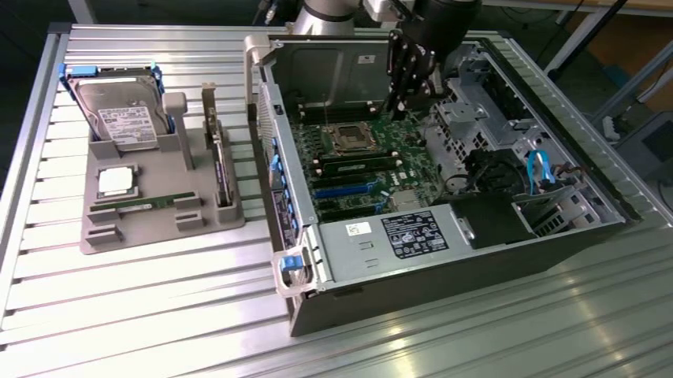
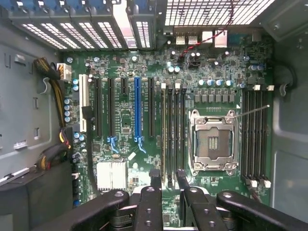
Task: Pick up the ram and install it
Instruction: 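Insert the ram into the slot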
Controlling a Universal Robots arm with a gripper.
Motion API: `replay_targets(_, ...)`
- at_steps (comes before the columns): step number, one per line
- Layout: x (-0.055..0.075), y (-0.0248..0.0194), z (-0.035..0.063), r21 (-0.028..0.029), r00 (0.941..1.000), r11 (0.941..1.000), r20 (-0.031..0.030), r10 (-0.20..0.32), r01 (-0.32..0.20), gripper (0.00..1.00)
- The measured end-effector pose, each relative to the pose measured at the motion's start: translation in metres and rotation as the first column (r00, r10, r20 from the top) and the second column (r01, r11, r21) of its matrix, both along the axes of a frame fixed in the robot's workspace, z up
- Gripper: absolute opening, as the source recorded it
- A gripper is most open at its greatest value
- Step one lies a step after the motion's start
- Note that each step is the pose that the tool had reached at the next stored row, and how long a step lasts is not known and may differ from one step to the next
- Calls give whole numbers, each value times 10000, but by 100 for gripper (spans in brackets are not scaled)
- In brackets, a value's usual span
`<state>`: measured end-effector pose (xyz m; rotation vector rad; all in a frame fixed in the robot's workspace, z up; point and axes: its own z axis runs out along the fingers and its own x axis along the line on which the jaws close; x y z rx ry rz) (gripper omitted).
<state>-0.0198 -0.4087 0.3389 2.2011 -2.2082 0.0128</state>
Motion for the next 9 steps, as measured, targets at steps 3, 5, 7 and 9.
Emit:
replay_targets(3,0,0,62,0,10000,10000,0,0,0,25)
replay_targets(5,0,0,96,0,10000,10000,0,0,0,25)
replay_targets(7,0,0,115,1,10000,10000,0,1,-1,25)
replay_targets(9,0,0,116,2,10000,10000,1,0,0,25)
